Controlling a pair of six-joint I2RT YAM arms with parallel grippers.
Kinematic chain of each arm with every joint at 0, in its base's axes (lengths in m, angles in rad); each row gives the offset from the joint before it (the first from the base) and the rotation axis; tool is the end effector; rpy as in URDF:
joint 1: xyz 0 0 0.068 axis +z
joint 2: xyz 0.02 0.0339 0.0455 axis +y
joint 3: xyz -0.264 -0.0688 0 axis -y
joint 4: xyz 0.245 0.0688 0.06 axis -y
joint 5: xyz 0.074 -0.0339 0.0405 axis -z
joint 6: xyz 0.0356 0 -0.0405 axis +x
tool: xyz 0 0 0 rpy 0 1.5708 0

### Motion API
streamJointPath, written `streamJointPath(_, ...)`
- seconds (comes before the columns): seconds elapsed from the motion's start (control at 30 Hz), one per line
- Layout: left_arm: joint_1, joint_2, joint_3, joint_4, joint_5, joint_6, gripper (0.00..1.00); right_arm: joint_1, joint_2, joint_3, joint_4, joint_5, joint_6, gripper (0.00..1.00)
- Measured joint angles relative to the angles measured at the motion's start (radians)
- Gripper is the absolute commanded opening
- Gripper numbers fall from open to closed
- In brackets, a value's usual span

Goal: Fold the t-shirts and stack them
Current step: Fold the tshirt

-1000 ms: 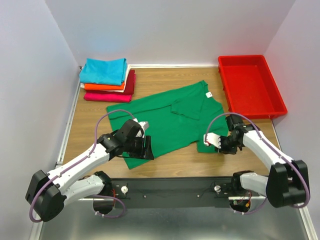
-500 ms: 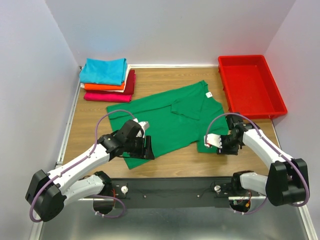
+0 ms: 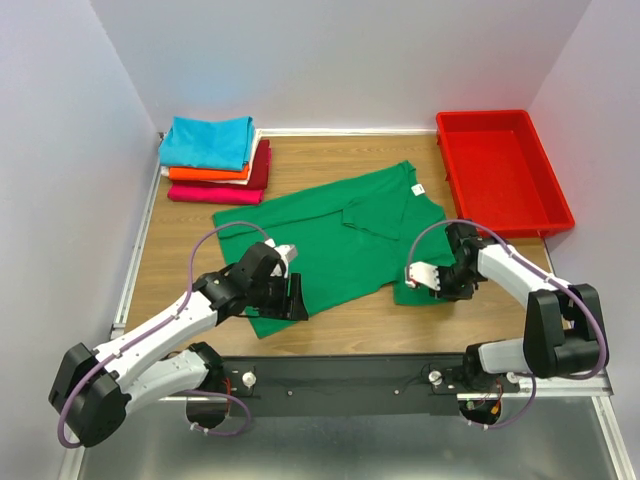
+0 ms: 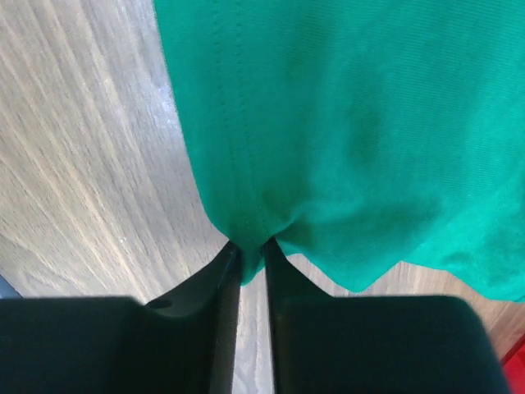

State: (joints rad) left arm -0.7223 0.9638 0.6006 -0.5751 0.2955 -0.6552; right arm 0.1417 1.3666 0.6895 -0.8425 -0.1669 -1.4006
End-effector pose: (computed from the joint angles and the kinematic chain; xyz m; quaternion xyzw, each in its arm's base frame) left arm 0.1309 -0.1292 0.2122 0.0773 0.9380 -0.3035 0.1486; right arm 0.1977 0.0342 0.1563 -0.6958 0.7129 0.0523 0.0697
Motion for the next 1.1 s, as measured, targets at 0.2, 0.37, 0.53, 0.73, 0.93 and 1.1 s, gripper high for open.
streamJointPath(0.2, 0.0, -0.005, -0.008, 0.004, 0.0, 0.0, 0.63, 0.0, -0.011, 0.002, 0.006, -0.001, 0.029, 0.01)
streamJointPath(0.37, 0.0, -0.005, -0.008, 0.004, 0.0, 0.003, 0.63, 0.0, -0.026, 0.055, -0.016, -0.004, 0.045, 0.01)
streamJointPath(0.53, 0.0, 0.003, -0.006, -0.013, -0.013, 0.01, 0.63, 0.0, -0.015, 0.208, -0.061, -0.014, 0.065, 0.01)
streamJointPath(0.73, 0.0, 0.035, 0.017, -0.08, -0.051, 0.027, 0.97, 0.0, 0.016, 0.286, -0.08, -0.044, 0.084, 0.01)
streamJointPath(0.93, -0.032, 0.116, 0.088, -0.164, -0.129, 0.023, 0.98, 0.0, 0.043, 0.286, -0.087, -0.071, 0.103, 0.01)
streamJointPath(1.1, -0.045, 0.254, 0.166, -0.225, -0.238, 0.024, 0.98, 0.0, 0.043, 0.286, -0.086, -0.082, 0.113, 0.01)
